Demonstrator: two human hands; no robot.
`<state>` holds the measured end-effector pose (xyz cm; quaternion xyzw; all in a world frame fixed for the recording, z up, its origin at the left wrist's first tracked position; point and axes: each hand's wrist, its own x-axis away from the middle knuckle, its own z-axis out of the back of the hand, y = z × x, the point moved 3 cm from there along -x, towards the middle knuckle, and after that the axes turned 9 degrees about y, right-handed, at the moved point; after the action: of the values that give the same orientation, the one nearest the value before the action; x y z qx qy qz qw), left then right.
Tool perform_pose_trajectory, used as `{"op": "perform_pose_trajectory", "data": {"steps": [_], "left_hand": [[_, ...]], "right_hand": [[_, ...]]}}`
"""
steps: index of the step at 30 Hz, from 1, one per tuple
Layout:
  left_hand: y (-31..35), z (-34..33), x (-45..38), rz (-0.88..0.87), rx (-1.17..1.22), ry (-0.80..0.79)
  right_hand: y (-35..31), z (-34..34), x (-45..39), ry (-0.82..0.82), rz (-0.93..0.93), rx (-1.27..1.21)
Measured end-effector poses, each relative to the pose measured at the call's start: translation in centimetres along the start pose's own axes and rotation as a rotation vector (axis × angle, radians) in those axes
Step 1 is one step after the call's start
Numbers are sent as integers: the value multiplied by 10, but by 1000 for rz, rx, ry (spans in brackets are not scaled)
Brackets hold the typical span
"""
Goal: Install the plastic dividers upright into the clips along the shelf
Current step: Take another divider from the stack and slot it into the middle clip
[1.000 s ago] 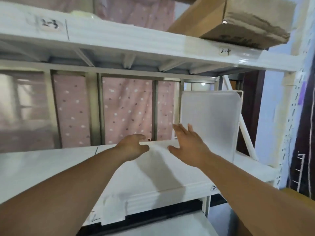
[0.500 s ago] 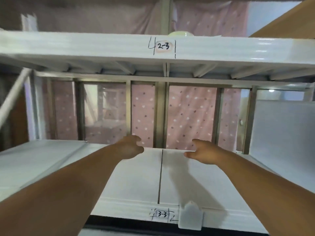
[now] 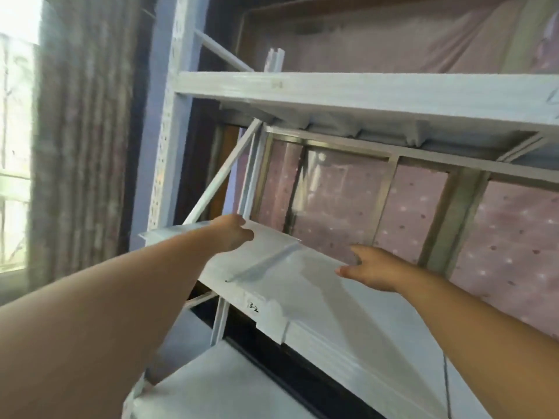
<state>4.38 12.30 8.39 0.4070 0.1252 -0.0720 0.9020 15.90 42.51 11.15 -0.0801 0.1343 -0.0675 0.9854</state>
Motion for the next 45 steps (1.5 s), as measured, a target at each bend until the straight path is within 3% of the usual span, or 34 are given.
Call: {"op": "perform_pose_trajectory", "data": {"steps": [4, 7, 14, 20, 27, 41, 45], "left_hand": [[-78, 47, -4, 158, -125, 146], [-129, 72, -2, 280, -246, 126], [-213, 91, 0, 397, -47, 109], [-257, 77, 3, 384, 35, 28], [-274, 74, 0, 381, 50, -56], [-248, 62, -17, 435, 114, -140], [-222, 74, -17, 518, 409, -249]], "right_hand": [[-87, -37, -31, -43, 158, -48], [-147, -68, -51, -94, 236, -56], [-237, -128, -88, -132, 337, -66], [-254, -154, -121, -188, 283, -44], [-246, -167, -130, -258, 289, -33], [-267, -145, -99, -241, 532, 380], [-258, -128, -84, -181, 527, 388]]}}
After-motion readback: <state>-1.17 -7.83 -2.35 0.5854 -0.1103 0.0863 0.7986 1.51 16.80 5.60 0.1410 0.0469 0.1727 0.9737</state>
